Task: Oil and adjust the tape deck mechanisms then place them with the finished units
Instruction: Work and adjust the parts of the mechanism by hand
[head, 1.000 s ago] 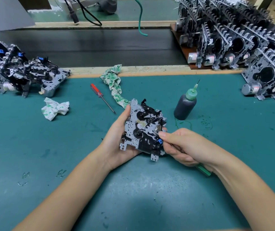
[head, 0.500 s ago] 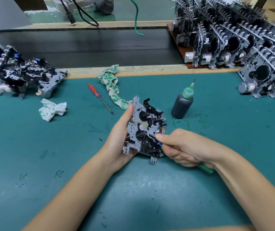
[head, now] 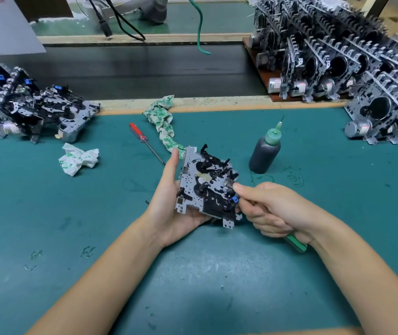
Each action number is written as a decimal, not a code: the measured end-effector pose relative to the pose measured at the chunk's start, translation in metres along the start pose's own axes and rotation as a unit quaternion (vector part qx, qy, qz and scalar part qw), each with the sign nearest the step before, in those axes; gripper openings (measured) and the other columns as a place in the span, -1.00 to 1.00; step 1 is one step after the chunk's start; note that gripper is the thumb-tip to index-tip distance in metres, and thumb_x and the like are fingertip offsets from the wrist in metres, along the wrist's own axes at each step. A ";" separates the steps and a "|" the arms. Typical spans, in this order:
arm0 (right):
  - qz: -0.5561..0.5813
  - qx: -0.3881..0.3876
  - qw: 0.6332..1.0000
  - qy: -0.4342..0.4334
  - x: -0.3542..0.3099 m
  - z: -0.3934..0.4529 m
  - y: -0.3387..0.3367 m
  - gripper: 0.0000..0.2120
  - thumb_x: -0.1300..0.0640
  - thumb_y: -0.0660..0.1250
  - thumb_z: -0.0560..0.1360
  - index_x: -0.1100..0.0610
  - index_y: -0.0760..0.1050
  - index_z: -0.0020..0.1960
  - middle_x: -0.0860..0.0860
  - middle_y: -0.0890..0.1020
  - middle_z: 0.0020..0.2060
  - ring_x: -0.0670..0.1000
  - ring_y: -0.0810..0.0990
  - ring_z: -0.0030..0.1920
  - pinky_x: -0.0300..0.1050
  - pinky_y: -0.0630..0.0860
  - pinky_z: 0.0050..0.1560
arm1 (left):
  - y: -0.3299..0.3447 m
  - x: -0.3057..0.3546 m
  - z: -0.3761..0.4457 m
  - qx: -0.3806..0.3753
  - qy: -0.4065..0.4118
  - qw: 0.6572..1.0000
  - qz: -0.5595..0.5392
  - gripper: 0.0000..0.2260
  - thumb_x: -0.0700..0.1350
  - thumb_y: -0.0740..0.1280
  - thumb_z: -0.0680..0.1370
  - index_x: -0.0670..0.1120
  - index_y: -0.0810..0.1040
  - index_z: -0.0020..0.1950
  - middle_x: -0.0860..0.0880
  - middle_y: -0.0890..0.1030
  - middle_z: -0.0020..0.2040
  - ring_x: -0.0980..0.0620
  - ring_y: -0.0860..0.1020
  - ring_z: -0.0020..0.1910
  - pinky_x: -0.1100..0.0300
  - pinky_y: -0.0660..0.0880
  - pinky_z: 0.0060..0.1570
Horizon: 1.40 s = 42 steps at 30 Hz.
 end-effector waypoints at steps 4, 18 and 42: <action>-0.019 0.002 1.000 0.000 -0.001 0.001 0.001 -0.44 -0.07 0.13 0.60 0.05 0.28 -0.56 -0.06 0.19 -0.73 -0.14 0.07 -0.73 -0.44 0.06 -0.63 | 0.001 -0.002 0.001 0.000 -0.005 1.000 -0.004 -0.34 0.35 -0.04 0.54 -0.10 0.60 0.18 -0.16 0.60 0.21 -0.08 0.57 0.19 0.09 0.56 0.09; -0.067 0.016 0.997 0.022 -0.003 -0.002 0.006 -0.38 -0.04 0.10 0.62 0.07 0.26 -0.62 -0.02 0.17 -0.74 -0.12 0.07 -0.74 -0.43 0.06 -0.63 | 0.001 -0.002 0.002 0.003 0.011 1.000 -0.012 -0.44 0.23 0.05 0.57 -0.12 0.69 0.05 -0.23 0.63 0.12 -0.11 0.63 0.08 0.09 0.60 -0.07; 0.095 -0.017 0.992 -0.085 -0.024 -0.022 -0.022 -0.52 -0.10 0.13 0.52 0.07 0.37 -0.52 -0.12 0.14 -0.76 -0.18 0.03 -0.74 -0.47 0.05 -0.61 | 0.009 -0.006 -0.001 -0.008 0.024 0.998 -0.061 -0.30 0.32 0.01 0.54 -0.22 0.59 0.22 -0.34 0.47 0.29 -0.35 0.54 0.16 -0.13 0.53 0.11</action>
Point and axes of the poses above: each hand's wrist, its own z-axis towards the middle knuckle, its own y-axis out of the palm, x = y × z, the point moved 5 cm from there along z, towards the middle knuckle
